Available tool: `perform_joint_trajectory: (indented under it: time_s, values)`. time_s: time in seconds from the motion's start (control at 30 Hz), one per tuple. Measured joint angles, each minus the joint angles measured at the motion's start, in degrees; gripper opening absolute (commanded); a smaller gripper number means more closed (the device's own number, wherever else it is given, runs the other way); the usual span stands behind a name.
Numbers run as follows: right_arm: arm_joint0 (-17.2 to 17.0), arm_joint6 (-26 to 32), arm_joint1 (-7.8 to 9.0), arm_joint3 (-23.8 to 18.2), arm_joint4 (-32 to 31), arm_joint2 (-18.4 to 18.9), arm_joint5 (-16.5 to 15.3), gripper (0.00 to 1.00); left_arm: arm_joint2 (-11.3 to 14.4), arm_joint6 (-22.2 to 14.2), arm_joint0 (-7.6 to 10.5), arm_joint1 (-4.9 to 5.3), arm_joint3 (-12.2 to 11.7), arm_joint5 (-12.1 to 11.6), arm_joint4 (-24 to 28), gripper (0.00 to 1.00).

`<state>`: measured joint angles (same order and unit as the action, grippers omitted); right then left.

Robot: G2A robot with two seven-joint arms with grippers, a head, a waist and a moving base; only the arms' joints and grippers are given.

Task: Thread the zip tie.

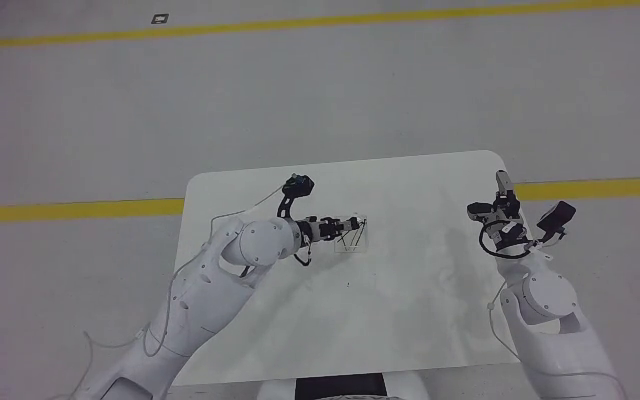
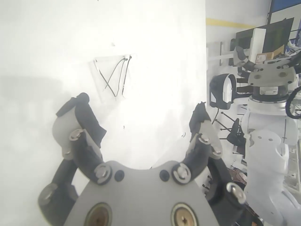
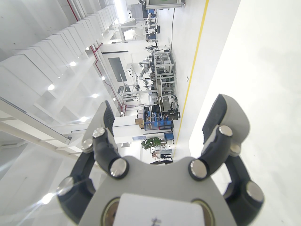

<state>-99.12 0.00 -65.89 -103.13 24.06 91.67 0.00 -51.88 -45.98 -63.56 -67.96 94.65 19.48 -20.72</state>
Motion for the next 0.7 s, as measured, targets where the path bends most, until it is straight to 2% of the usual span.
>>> perform_joint_trajectory:
  time_s: [0.1,0.2,0.3,0.4,0.53,0.63,0.7]
  values:
    - [0.0,0.0,0.0,0.0,0.0,0.0,0.0,1.0,0.5,-0.1,0.44,-0.1,0.2,-0.6,-0.4,1.0]
    - [0.0,0.0,0.0,0.0,0.0,0.0,0.0,1.0,3.5,-1.9,3.51,-0.72,-0.4,-1.2,-2.3,1.0]
    - [0.0,0.0,0.0,0.0,0.0,0.0,0.0,1.0,7.3,-3.9,7.77,-1.87,-2.6,-0.4,-3.5,1.0]
    - [0.0,0.0,0.0,0.0,0.0,0.0,0.0,1.0,11.5,-5.1,11.93,-3.44,-6.8,0.0,-4.6,1.0]
    - [0.0,0.0,0.0,0.0,0.0,0.0,0.0,1.0,16.5,-4.4,16.7,-6.31,-14.0,0.0,-6.1,1.0]
    - [0.0,0.0,0.0,0.0,0.0,0.0,0.0,1.0,18.7,-3.8,18.76,-8.53,-18.9,0.0,-6.7,1.0]
    - [0.0,0.0,0.0,0.0,0.0,0.0,0.0,1.0,19.3,-2.9,19.26,-9.35,-19.7,0.0,-6.6,1.0]
